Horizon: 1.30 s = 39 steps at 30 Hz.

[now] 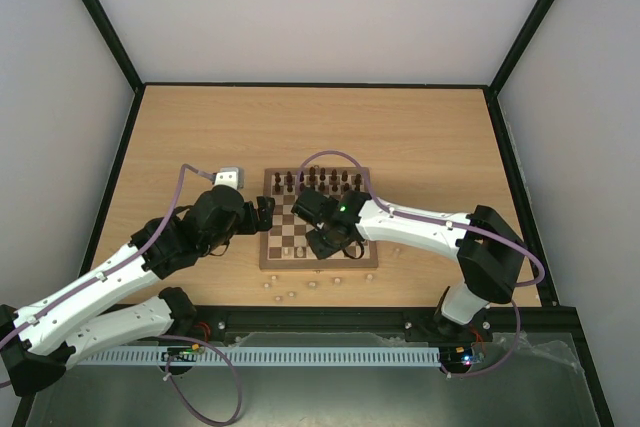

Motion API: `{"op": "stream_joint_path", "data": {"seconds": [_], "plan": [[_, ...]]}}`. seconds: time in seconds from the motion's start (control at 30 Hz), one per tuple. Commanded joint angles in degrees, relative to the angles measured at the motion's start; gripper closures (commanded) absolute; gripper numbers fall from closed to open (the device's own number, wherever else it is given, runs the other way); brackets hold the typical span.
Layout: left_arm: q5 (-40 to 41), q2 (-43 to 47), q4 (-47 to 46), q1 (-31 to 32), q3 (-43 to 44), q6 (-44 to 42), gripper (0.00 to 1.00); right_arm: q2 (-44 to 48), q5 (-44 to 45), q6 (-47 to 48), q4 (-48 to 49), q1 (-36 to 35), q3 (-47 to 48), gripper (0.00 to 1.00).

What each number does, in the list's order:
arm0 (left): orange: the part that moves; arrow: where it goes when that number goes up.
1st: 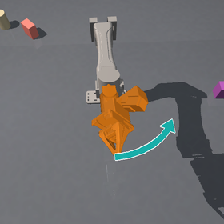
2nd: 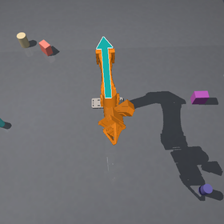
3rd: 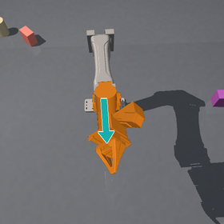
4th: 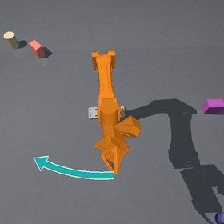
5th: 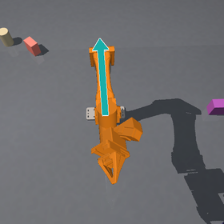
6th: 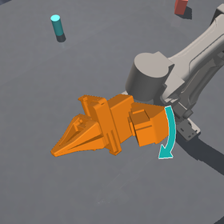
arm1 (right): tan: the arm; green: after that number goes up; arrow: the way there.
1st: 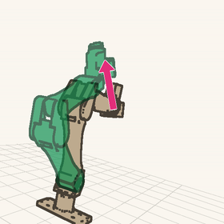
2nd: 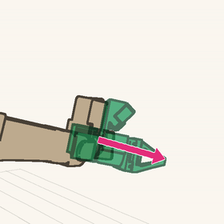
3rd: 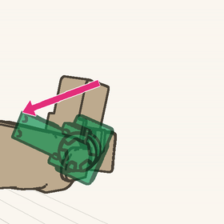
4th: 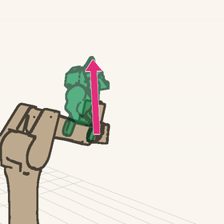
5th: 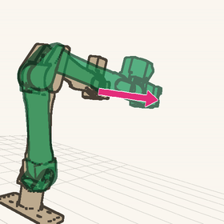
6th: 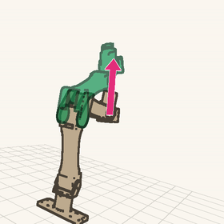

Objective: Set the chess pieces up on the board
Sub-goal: Move the chess piece to the chessboard.

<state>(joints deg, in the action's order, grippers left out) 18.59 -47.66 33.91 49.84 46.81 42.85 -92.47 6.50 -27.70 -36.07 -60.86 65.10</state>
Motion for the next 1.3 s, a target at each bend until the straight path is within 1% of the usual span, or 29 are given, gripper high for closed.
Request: {"op": "stream_joint_path", "data": {"seconds": [0.0, 0.1, 0.17, 0.2, 0.4, 0.53, 0.77, 0.9, 1.07, 1.27], "plan": [[-0.2, 0.1, -0.5, -0.3, -0.8, -0.7, 0.01, -0.3, 0.7, -0.1, -3.0, -0.7, 1.5, 0.74], [-0.3, 0.4, -0.4, -0.3, -0.7, -0.7, 0.01, -0.1, 1.2, -0.3, -3.5, -0.7, 1.8, 0.73], [-0.4, 0.6, -0.3, -0.3, -0.7, -0.7, 0.01, 0.5, 1.7, -0.6, -3.7, -0.7, 2.0, 0.68], [-0.4, 0.7, -0.3, -0.3, -0.7, -0.7, 0.01, 0.7, 1.8, -0.6, -3.7, -0.7, 2.0, 0.68], [-0.5, 1.6, -0.1, -0.3, -0.9, -0.6, 0.01, -0.2, 2.1, -1.2, -3.5, -0.7, 1.6, 0.68], [-0.4, 2.4, 0.5, -0.4, -1.1, -0.4, 0.01, -0.7, 3.0, -1.6, -3.3, -0.7, 1.5, 0.65], [-0.2, 2.8, 0.7, -0.4, -1.3, -0.4, 0.01, -2.2, 4.6, -1.8, -3.6, -0.6, 1.3, 0.65], [-0.2, 2.9, 0.7, -0.4, -1.3, -0.4, 0.01, -2.7, 4.6, -1.8, -3.4, -0.6, 1.1, 0.71], [-0.2, 3.2, 0.9, -0.4, -1.5, -0.3, 0.01, -2.8, 3.8, -1.7, -3.4, -0.6, 1.0, 0.8], [-0.2, 3.4, 0.8, -0.3, -1.8, -0.3, 0.01, -2.1, 2.8, -1.7, -3.4, -0.6, 1.0, 0.81]]}}
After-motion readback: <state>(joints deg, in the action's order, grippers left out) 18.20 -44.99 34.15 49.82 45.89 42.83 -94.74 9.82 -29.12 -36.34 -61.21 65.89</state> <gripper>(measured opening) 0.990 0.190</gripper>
